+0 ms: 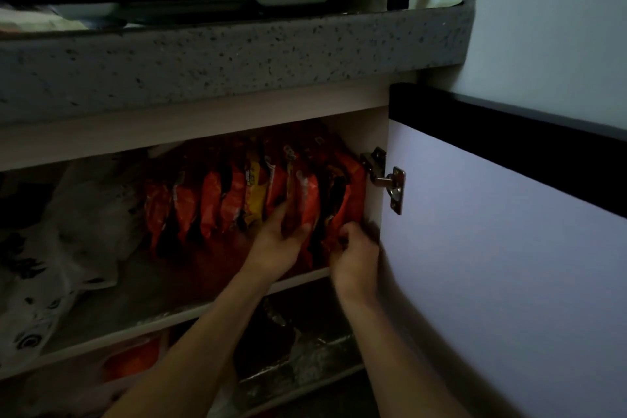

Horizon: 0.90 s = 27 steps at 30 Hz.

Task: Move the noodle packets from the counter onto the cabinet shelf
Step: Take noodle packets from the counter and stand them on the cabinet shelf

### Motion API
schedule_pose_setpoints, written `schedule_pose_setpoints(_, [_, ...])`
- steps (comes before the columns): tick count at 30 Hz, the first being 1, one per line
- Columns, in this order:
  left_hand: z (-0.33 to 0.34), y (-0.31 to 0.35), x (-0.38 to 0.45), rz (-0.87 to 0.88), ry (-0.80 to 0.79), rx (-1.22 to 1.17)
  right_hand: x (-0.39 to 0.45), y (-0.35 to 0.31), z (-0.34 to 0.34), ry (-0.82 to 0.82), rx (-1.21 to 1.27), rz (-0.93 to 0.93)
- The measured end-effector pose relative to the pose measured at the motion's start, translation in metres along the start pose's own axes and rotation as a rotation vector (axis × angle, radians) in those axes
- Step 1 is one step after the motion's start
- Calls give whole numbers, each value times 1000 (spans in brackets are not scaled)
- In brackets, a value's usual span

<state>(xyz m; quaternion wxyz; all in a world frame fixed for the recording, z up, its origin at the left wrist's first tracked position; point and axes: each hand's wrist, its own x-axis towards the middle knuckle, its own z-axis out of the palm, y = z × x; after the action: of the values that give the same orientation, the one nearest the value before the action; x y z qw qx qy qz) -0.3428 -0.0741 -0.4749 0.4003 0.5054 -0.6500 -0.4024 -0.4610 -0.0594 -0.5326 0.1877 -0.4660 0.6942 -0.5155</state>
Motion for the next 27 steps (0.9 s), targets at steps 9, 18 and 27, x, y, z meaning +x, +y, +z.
schedule_pose_setpoints(9, [1,-11,26,-43,-166,58,2,-2,-10,-34,192,47])
schedule_pose_setpoints(18, [-8,-26,45,-51,-172,163,4,1,-2,-22,174,-100])
schedule_pose_setpoints(27, [8,-25,39,84,-223,253,18,-7,-5,74,135,-78])
